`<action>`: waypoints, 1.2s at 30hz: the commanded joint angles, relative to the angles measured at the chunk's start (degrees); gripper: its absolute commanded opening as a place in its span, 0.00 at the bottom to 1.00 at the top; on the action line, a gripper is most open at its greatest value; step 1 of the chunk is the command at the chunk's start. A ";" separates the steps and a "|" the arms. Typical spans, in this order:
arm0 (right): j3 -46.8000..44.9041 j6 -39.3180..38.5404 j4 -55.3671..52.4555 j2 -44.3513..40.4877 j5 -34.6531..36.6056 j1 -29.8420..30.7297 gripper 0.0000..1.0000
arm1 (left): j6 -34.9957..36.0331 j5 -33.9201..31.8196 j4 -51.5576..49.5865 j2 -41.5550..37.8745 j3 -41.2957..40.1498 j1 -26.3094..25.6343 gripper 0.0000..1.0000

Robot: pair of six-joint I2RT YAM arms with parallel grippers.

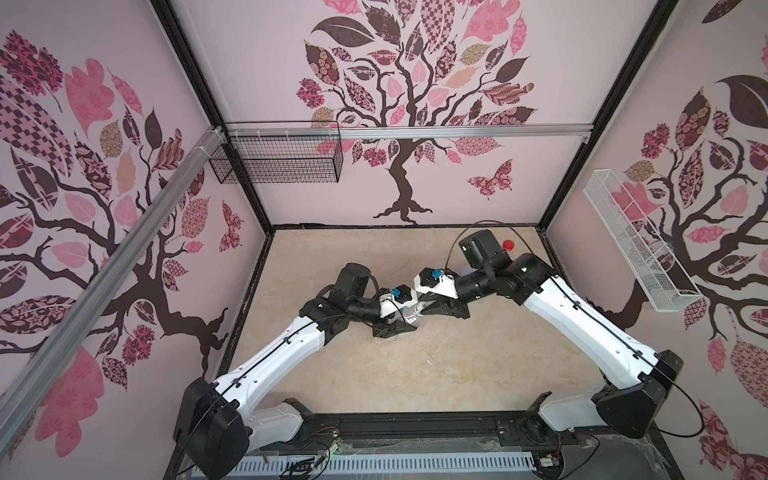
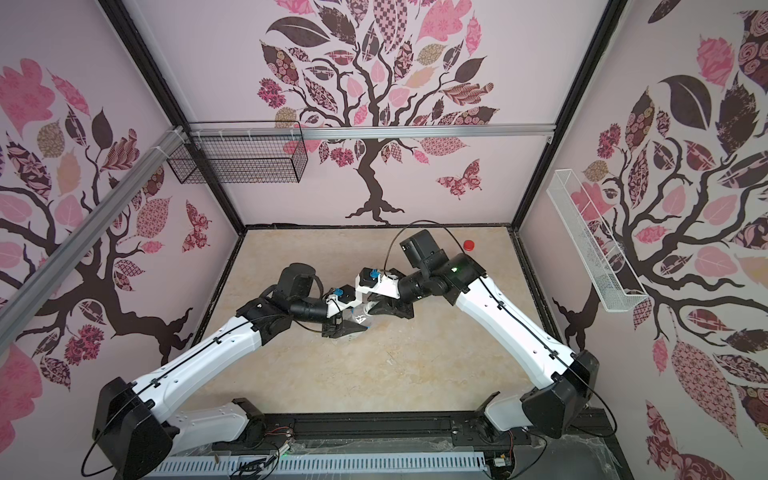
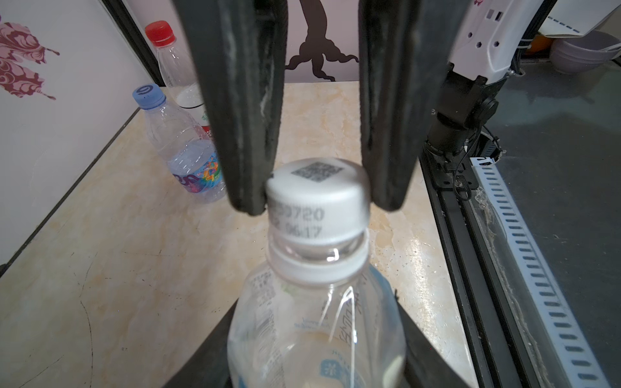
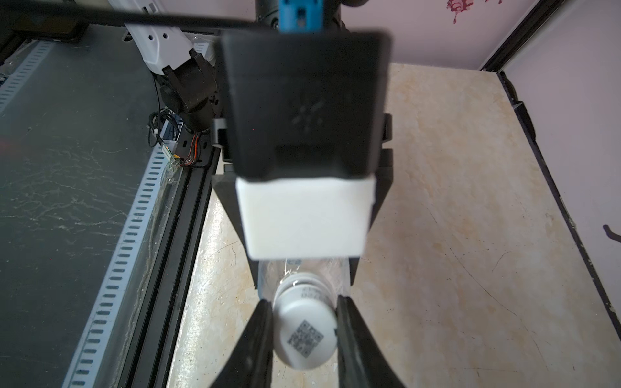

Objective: Screw on the bottle caps
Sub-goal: Screw the bottle cap onto the plastic bottle.

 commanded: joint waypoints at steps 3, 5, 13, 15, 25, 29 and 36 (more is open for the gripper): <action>0.30 -1.63 -5.31 2.15 1.58 2.34 0.29 | -4.57 0.78 6.73 -0.65 1.71 0.31 0.38; 0.01 -1.86 -4.98 2.52 2.32 2.62 0.29 | -5.52 0.95 6.99 -0.01 2.08 0.33 0.38; -3.77 -2.80 0.35 1.04 7.21 3.79 0.28 | -11.77 2.70 12.70 0.10 0.57 0.26 0.36; -4.85 -0.70 2.32 0.35 4.54 3.09 0.28 | -12.57 2.72 14.94 -0.30 -0.67 0.29 0.35; -1.20 6.16 -3.46 3.84 -4.27 1.60 0.28 | -7.64 -2.80 17.86 -3.84 -3.52 0.31 0.35; -0.51 6.47 -3.99 2.38 -3.84 1.65 0.29 | -4.98 -3.52 16.66 -4.37 -3.94 0.33 0.36; 3.39 7.95 -1.16 -0.88 -4.75 1.22 0.44 | 0.95 -4.43 11.32 -3.73 -5.20 0.31 0.36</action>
